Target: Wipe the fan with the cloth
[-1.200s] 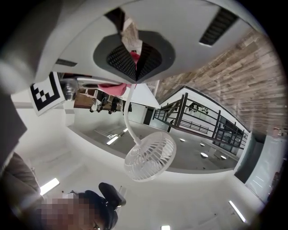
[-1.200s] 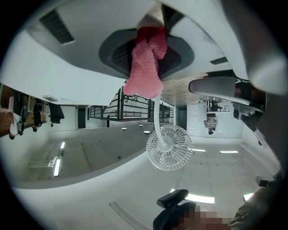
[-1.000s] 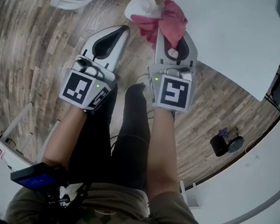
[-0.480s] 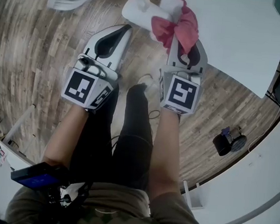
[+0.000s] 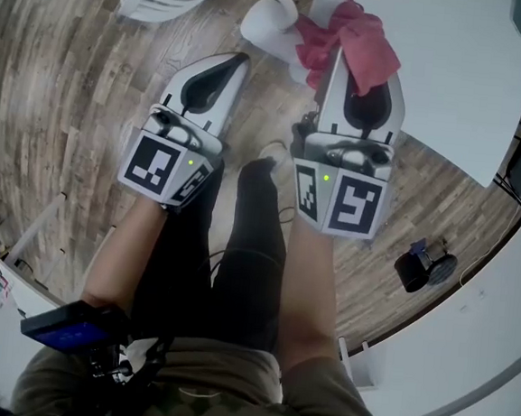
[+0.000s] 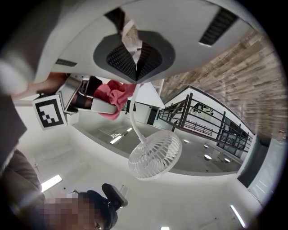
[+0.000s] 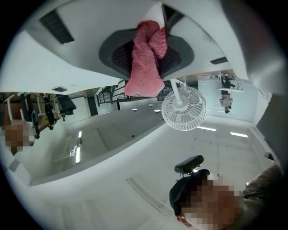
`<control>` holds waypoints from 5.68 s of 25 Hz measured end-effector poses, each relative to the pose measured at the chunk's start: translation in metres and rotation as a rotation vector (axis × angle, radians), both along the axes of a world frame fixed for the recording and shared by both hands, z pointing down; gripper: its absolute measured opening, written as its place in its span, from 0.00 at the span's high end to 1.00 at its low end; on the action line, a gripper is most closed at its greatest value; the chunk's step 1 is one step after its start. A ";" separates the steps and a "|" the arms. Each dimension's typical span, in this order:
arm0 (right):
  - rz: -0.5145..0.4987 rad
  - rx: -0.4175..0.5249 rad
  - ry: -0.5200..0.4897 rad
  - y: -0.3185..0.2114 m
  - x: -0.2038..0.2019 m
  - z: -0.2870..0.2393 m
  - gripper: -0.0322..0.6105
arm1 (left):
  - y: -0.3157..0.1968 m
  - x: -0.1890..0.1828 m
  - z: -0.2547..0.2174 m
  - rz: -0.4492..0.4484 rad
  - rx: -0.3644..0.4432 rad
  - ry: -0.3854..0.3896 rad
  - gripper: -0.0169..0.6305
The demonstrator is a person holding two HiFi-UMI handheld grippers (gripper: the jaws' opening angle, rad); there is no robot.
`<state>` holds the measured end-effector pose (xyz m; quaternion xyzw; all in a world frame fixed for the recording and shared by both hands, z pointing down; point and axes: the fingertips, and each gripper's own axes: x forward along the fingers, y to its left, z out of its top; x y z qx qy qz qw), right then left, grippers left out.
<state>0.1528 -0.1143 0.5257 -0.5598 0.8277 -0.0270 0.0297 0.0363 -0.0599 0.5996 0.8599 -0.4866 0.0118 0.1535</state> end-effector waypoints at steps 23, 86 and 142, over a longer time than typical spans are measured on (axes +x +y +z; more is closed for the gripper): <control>-0.075 -0.194 0.176 0.004 -0.036 0.082 0.77 | -0.003 -0.011 0.007 -0.030 -0.014 0.006 0.94; -0.651 0.130 0.080 0.145 -0.062 0.024 0.74 | 0.063 0.017 0.049 0.008 0.082 -0.116 0.83; 0.071 0.080 0.083 0.070 0.015 0.270 0.95 | -0.041 0.080 0.151 -0.127 0.333 -0.111 0.84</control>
